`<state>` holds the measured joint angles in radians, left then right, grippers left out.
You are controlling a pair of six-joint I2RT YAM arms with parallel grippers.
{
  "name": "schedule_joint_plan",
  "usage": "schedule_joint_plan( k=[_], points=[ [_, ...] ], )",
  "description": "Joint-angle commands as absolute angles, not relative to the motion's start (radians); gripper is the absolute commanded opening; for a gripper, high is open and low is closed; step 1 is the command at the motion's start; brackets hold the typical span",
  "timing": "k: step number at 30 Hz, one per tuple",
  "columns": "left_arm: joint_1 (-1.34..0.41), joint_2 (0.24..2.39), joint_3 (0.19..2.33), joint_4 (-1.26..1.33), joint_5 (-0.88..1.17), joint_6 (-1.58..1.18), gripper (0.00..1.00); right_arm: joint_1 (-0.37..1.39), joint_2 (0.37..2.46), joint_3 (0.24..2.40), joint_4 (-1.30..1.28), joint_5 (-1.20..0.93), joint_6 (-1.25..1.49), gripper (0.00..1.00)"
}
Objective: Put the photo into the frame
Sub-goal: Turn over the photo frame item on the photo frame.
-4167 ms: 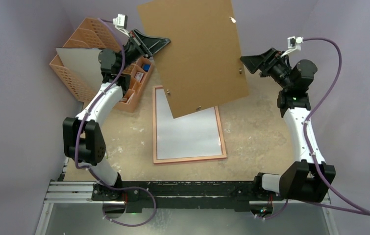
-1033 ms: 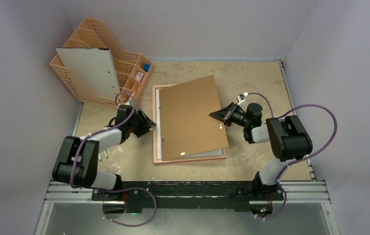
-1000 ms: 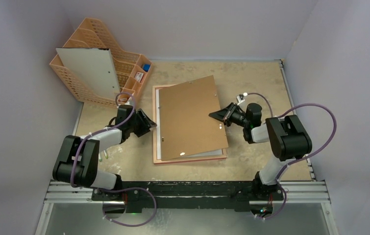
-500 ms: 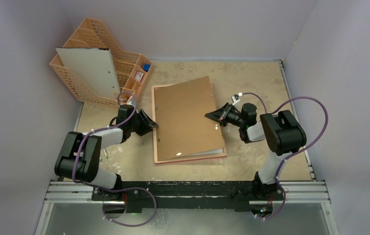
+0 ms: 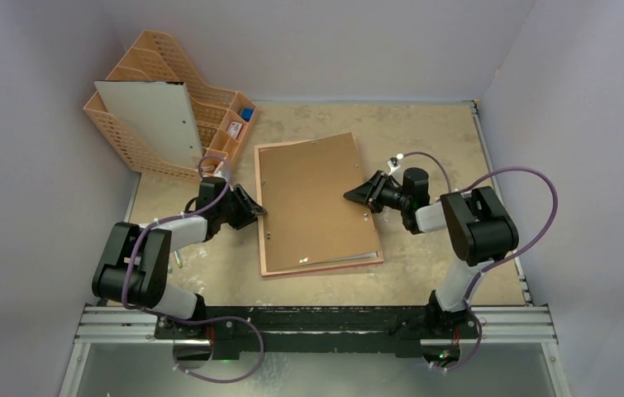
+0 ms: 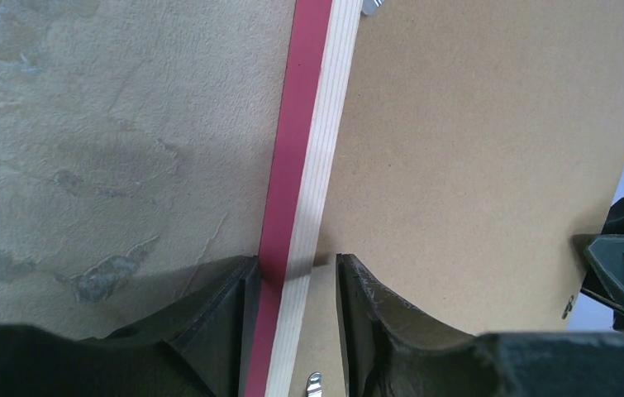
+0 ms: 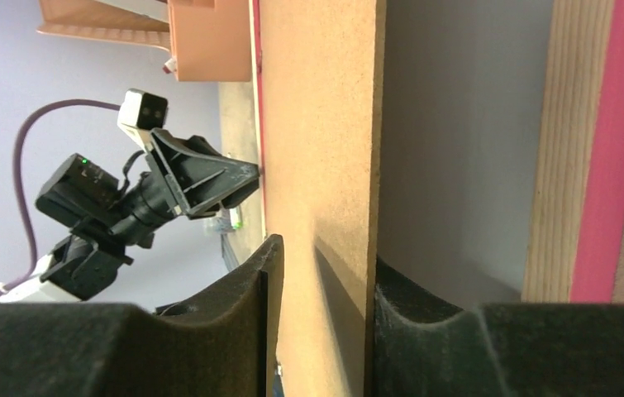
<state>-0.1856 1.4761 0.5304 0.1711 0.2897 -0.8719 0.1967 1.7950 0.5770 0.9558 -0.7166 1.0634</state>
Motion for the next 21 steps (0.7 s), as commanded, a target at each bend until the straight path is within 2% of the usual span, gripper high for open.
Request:
schedule_joint_plan(
  k=[1,8,12,16,21],
  points=[
    [-0.186,1.473,0.535,0.146,0.275,-0.85,0.42,0.211,1.712,0.659,0.759,-0.697,0.904,0.41],
    [-0.186,1.461,0.528,0.158,0.277,-0.849,0.46,0.216,1.705,0.79,0.412,-0.633,0.727,0.6],
    [-0.186,1.453,0.531,0.157,0.283,-0.84,0.48,0.232,1.684,0.846,0.259,-0.559,0.643,0.68],
    [-0.186,1.454,0.528,0.17,0.289,-0.84,0.5,0.241,1.66,0.86,0.167,-0.504,0.584,0.73],
    [-0.186,1.457,0.524,0.189,0.311,-0.838,0.52,0.263,1.655,0.869,0.117,-0.476,0.543,0.74]
  ],
)
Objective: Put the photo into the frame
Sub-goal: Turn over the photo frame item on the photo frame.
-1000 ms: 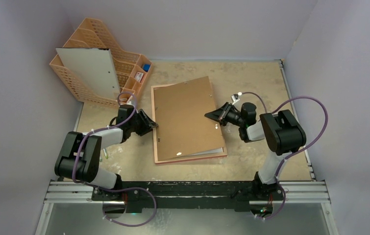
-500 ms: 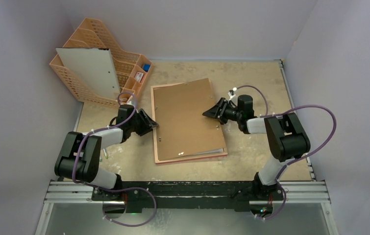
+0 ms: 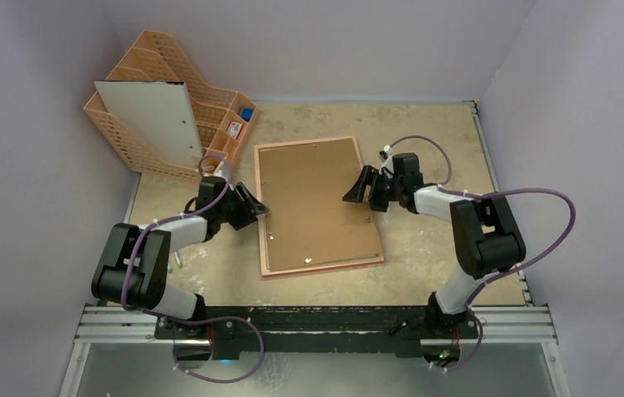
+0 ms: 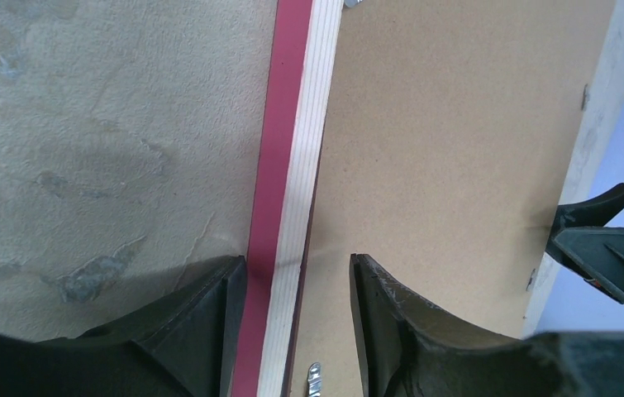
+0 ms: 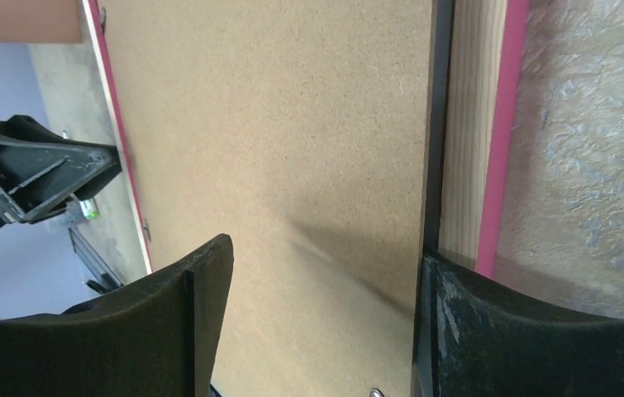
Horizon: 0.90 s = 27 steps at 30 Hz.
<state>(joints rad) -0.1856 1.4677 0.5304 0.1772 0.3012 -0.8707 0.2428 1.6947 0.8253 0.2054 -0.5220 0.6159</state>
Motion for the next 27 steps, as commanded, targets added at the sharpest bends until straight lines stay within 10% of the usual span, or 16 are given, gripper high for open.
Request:
schedule_joint_plan(
  k=[1,5,17,27],
  points=[
    [-0.186,1.46,0.524,0.194,0.32,-0.838,0.52,0.272,1.658,0.871,0.116,-0.472,0.543,0.74],
    [-0.187,1.47,0.522,0.209,0.355,-0.84,0.52,0.309,1.654,0.868,0.146,-0.444,0.574,0.69],
    [-0.186,1.466,0.522,0.196,0.338,-0.831,0.52,0.314,1.557,0.708,0.405,-0.379,0.675,0.04],
    [-0.186,1.467,0.514,0.192,0.346,-0.834,0.52,0.315,1.596,0.653,0.532,-0.369,0.756,0.0]
  ],
)
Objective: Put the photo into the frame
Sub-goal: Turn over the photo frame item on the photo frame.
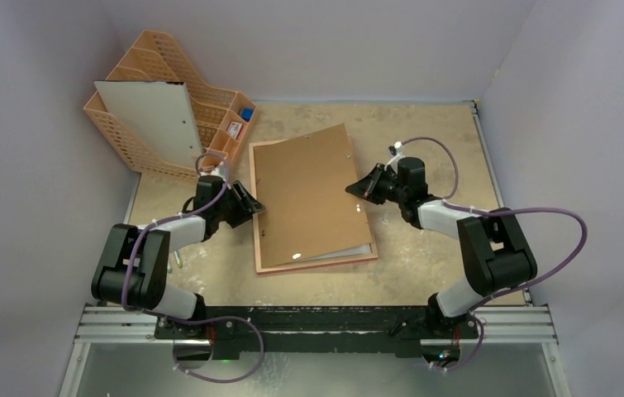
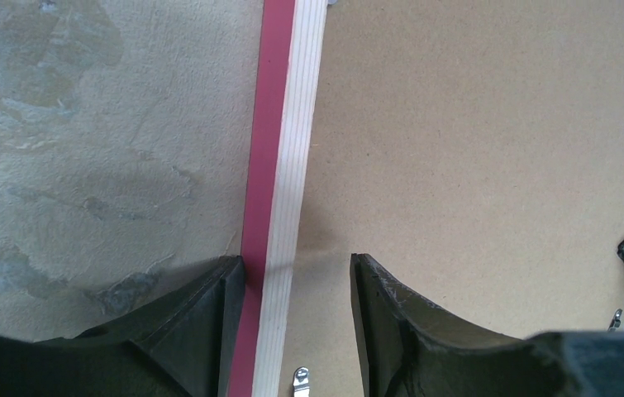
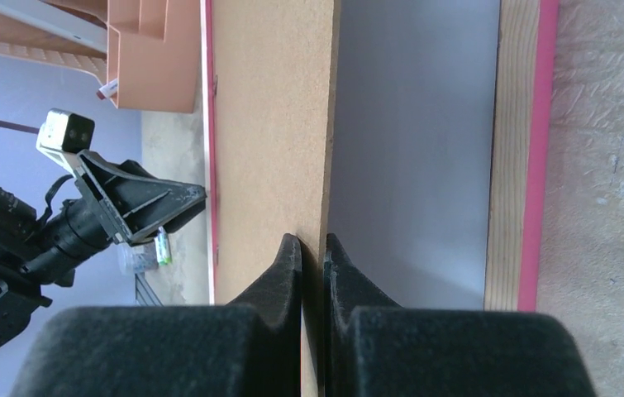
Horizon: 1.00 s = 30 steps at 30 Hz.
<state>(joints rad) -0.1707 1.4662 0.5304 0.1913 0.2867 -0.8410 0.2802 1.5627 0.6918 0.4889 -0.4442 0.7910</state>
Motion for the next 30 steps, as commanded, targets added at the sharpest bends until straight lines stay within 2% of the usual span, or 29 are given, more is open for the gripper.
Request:
schedule_joint_plan(
  k=[1,21,30],
  points=[
    [-0.186,1.468,0.511,0.198,0.351,-0.838,0.52,0.314,1.598,0.645,0.547,-0.37,0.766,0.0],
    [-0.186,1.493,0.478,0.279,0.407,-0.9,0.48,0.266,1.655,0.495,1.054,-0.535,0.98,0.0],
    [-0.186,1.482,0.472,0.287,0.405,-0.92,0.43,0.237,1.673,0.421,1.232,-0.513,1.052,0.0]
  ],
)
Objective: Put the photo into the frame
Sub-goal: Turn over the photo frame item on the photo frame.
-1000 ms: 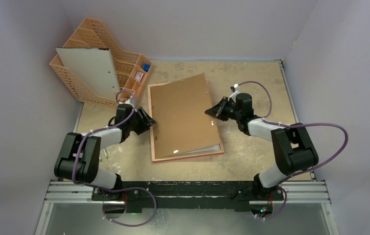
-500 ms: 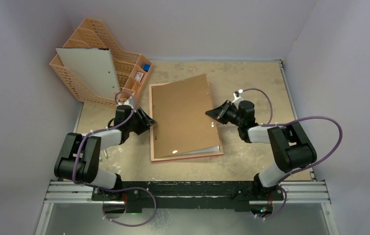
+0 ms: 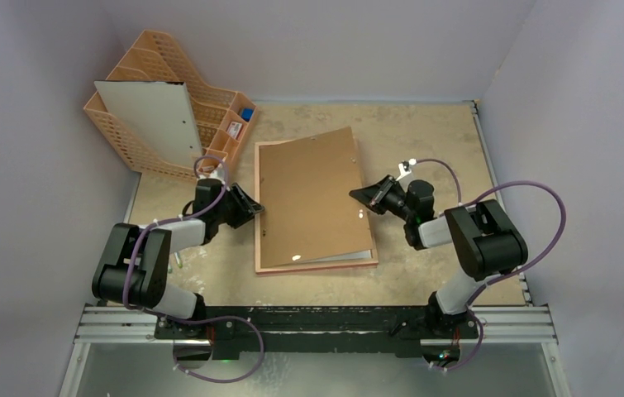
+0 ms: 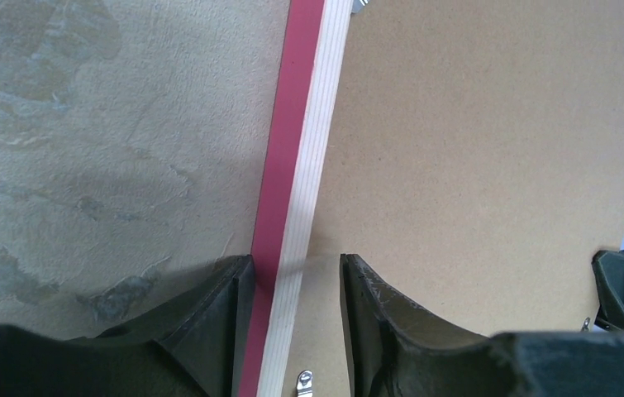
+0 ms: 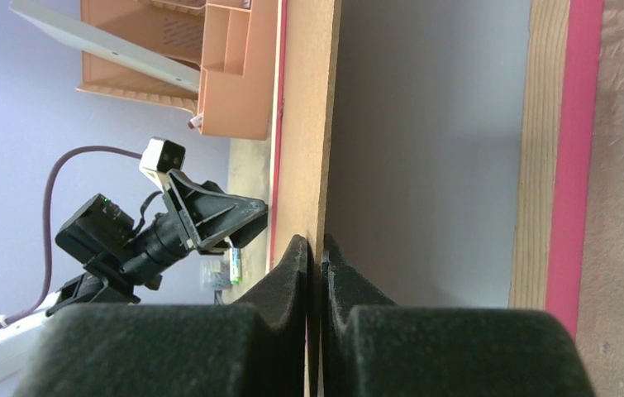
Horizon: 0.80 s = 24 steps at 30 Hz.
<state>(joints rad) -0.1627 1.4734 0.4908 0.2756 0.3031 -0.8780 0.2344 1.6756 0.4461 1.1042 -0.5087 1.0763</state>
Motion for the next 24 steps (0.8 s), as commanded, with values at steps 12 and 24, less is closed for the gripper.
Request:
schedule_joint_plan(
  k=[12,24],
  points=[
    [-0.186,1.465,0.473,0.258,0.371,-0.916,0.31,0.197,1.701,0.353,1.453,-0.505,1.077,0.0],
    [-0.183,1.452,0.493,0.216,0.35,-0.899,0.28,0.152,1.674,0.363,1.494,-0.553,1.091,0.0]
  ],
)
